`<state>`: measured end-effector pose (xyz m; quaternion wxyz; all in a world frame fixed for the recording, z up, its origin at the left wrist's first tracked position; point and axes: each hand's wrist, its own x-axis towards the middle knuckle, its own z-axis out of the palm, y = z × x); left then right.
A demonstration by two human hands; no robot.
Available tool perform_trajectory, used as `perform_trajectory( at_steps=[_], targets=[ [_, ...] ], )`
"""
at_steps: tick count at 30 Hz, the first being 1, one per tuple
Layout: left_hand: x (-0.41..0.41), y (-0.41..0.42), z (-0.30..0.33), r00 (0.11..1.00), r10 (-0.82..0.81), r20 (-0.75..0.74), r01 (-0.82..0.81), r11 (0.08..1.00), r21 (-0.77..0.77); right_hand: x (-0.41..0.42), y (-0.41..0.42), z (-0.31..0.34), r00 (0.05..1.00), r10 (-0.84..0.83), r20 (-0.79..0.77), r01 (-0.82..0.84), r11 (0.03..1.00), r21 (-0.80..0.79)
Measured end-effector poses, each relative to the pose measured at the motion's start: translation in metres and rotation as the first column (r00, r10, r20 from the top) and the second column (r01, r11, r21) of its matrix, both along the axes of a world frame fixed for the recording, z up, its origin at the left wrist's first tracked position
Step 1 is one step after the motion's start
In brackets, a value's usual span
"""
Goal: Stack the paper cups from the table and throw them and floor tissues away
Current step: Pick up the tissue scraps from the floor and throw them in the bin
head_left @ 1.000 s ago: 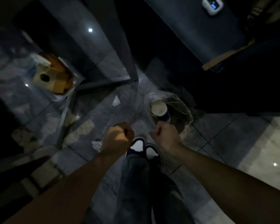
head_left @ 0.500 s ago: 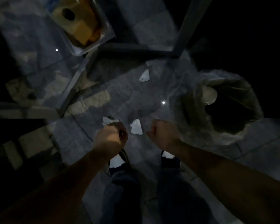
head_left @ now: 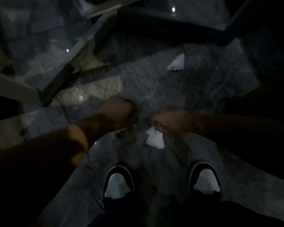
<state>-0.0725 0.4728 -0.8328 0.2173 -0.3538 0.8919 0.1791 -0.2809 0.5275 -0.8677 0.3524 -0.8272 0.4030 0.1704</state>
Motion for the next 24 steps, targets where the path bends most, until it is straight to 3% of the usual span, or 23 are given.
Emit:
perform_trajectory(
  at_steps=[2, 4, 6, 8, 11, 15, 18, 21, 24],
  targets=[
    [-0.014, -0.031, 0.004, 0.997, -0.007, 0.078, 0.009, 1.000, -0.029, -0.002, -0.035, 0.009, 0.991, 0.130, -0.040, -0.130, 0.991, -0.004],
    [-0.026, -0.064, 0.018, 0.990, -0.040, 0.132, 0.046, 0.998, -0.044, -0.004, -0.075, 0.028, 0.966, 0.200, -0.161, -0.220, 0.968, -0.119],
    [-0.035, -0.091, 0.032, 0.993, 0.010, 0.118, -0.006, 0.999, -0.036, -0.004, -0.107, 0.047, 0.933, 0.220, -0.285, -0.302, 0.909, -0.286],
    [-0.045, -0.102, 0.039, 0.994, 0.074, 0.084, -0.073, 0.997, -0.016, -0.004, -0.116, 0.059, 0.934, 0.201, -0.294, -0.304, 0.881, -0.362],
    [-0.050, -0.091, 0.028, 0.998, 0.054, 0.044, -0.051, 0.997, -0.061, 0.000, -0.102, 0.049, 0.900, 0.290, -0.325, -0.380, 0.888, -0.260],
    [-0.038, -0.064, -0.002, 0.975, -0.161, 0.154, 0.181, 0.976, -0.125, -0.003, -0.078, 0.030, 0.871, 0.414, -0.265, -0.466, 0.867, -0.177],
    [-0.027, -0.053, -0.005, 0.953, -0.183, 0.243, 0.190, 0.982, -0.009, -0.012, -0.066, 0.021, 0.887, 0.427, -0.178, -0.457, 0.866, -0.203],
    [-0.015, -0.043, -0.001, 0.936, -0.184, 0.299, 0.147, 0.979, 0.142, -0.014, -0.046, 0.014, 0.870, 0.480, -0.117, -0.493, 0.860, -0.136],
    [-0.003, -0.039, -0.004, 0.919, -0.203, 0.338, 0.141, 0.970, 0.198, -0.012, -0.031, 0.008, 0.848, 0.529, -0.034, -0.530, 0.844, -0.080]
  ],
)
